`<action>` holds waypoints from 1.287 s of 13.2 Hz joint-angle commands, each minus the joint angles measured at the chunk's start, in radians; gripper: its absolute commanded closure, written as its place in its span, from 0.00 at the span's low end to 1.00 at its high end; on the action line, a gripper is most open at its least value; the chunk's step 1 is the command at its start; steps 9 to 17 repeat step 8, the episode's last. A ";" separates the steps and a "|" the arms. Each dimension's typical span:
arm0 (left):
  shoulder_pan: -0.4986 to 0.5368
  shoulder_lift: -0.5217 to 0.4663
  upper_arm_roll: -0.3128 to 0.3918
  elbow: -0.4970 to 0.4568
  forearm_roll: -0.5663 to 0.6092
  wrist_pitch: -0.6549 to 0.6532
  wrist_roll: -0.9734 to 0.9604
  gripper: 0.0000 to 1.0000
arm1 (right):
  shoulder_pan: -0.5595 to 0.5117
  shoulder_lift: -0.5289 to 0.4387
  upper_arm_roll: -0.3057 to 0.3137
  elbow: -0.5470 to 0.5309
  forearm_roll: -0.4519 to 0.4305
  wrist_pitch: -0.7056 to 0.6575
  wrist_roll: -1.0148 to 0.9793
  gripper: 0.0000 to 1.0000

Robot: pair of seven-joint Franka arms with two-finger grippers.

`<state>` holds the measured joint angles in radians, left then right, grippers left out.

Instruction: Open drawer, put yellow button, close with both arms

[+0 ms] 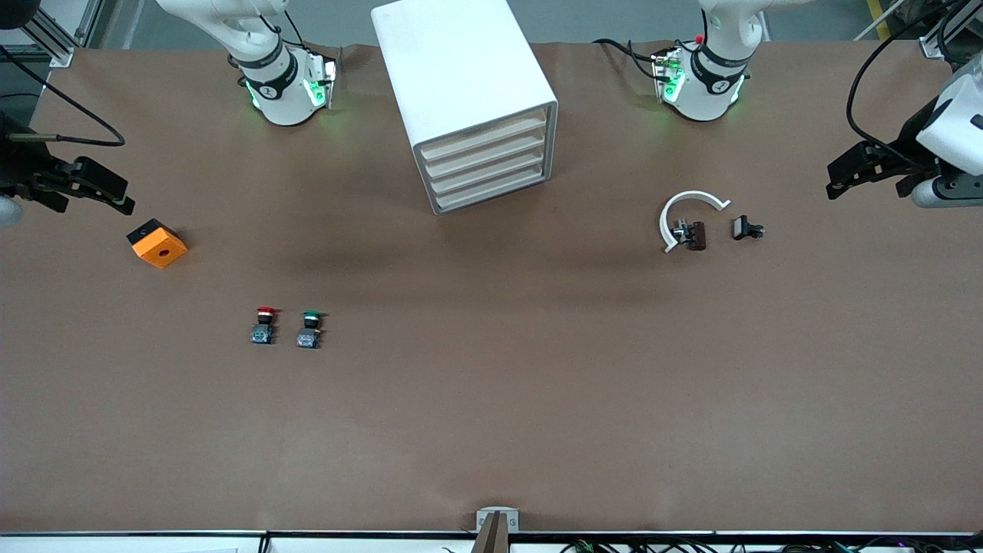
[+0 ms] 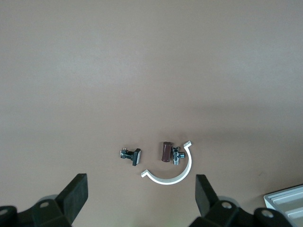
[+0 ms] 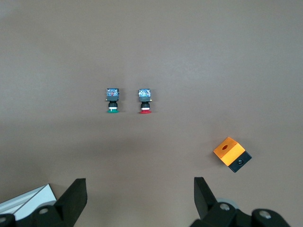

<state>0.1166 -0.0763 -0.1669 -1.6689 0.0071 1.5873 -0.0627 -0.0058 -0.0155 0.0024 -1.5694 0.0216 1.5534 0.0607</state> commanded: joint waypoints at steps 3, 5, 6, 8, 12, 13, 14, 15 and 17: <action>0.011 -0.002 -0.003 0.040 0.017 -0.018 0.011 0.00 | 0.000 0.011 0.002 0.020 -0.011 -0.006 0.002 0.00; 0.011 -0.002 0.000 0.041 0.017 -0.018 0.009 0.00 | 0.000 0.022 0.002 0.025 -0.012 -0.006 0.002 0.00; 0.011 -0.002 0.000 0.041 0.017 -0.018 0.009 0.00 | 0.003 0.025 0.004 0.029 -0.011 -0.006 0.002 0.00; 0.011 -0.002 0.000 0.041 0.017 -0.020 0.009 0.00 | 0.009 0.034 0.007 0.042 -0.011 -0.006 0.002 0.00; 0.011 -0.002 0.000 0.041 0.017 -0.020 0.009 0.00 | 0.009 0.034 0.007 0.042 -0.011 -0.006 0.002 0.00; 0.011 -0.002 0.000 0.041 0.017 -0.020 0.009 0.00 | 0.009 0.034 0.007 0.042 -0.011 -0.006 0.002 0.00; 0.011 -0.002 0.000 0.041 0.017 -0.020 0.009 0.00 | 0.009 0.034 0.007 0.042 -0.011 -0.006 0.002 0.00; 0.011 -0.002 0.000 0.041 0.017 -0.020 0.009 0.00 | 0.009 0.034 0.007 0.042 -0.011 -0.006 0.002 0.00; 0.011 -0.002 0.000 0.041 0.017 -0.020 0.009 0.00 | 0.009 0.034 0.007 0.042 -0.011 -0.006 0.002 0.00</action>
